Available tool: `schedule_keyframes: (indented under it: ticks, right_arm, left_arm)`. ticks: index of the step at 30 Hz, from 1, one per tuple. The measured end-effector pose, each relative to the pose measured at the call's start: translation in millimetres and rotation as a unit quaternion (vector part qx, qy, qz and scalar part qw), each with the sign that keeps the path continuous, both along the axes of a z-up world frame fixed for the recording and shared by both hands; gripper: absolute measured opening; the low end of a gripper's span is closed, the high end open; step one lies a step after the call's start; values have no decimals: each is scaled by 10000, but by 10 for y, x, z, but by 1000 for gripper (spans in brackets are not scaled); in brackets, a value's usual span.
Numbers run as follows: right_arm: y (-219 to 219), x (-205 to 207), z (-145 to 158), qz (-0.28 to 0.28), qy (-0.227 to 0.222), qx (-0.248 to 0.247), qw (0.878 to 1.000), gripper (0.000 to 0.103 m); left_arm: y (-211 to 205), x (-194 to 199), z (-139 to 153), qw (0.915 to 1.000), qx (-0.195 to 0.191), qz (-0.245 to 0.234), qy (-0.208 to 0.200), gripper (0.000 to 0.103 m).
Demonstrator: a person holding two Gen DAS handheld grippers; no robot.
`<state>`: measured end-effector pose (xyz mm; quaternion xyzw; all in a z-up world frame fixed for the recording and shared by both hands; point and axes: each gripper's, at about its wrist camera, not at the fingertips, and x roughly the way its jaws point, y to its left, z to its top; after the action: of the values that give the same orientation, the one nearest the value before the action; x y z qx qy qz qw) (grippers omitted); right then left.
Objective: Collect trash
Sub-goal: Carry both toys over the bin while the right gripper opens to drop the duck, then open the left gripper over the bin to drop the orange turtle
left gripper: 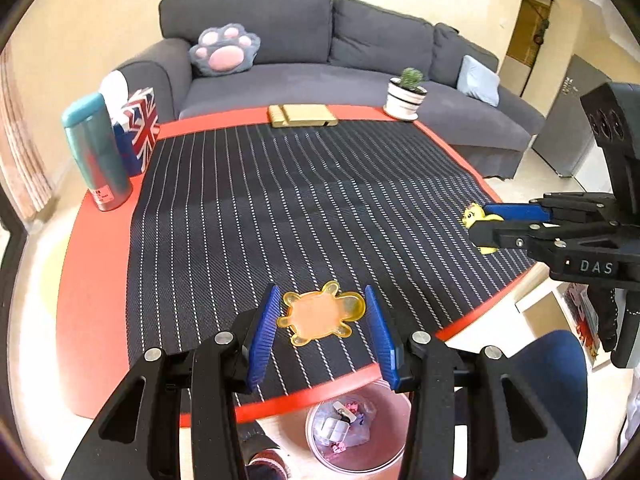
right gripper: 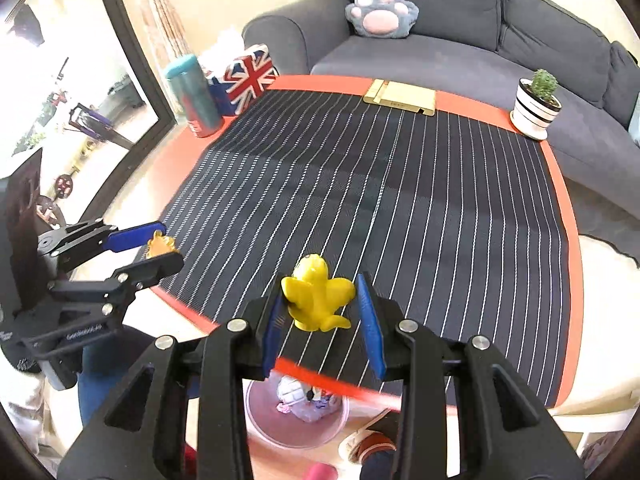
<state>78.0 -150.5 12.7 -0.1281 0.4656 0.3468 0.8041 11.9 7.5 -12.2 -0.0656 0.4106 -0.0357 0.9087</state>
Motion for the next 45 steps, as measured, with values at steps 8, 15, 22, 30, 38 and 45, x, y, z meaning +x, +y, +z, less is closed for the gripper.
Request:
schedule_keyframes:
  ticks: [8,15,22,30,38,45]
  right_arm:
    - [-345,-543,72,117,-85,259,9996,35]
    - [-490,-927,-10,398,30,264,9989,35]
    - [-573,-1153,-187,519,306,316,9977,35]
    - [-490,-1179,-320,625,487,323,9963,36]
    - [-580,-1072,-264,307,386,486,9976,88]
    - [-657,-1039,-219,173,324,509,9980,89]
  left_arm:
    - [-221,-399,88,9996,95,-183,-190,43]
    - [-351,-656,134,9988,23,-379,-296,43]
    - [-413,-844,104,9980,-150,-520,-315,43]
    - [-374,-894,85,9980,-186,-534,-280,43]
    - [-376,-891,86,9978,-178,-576,-267,43]
    - [-438,-891,75,9971,-177,-708,-235,43]
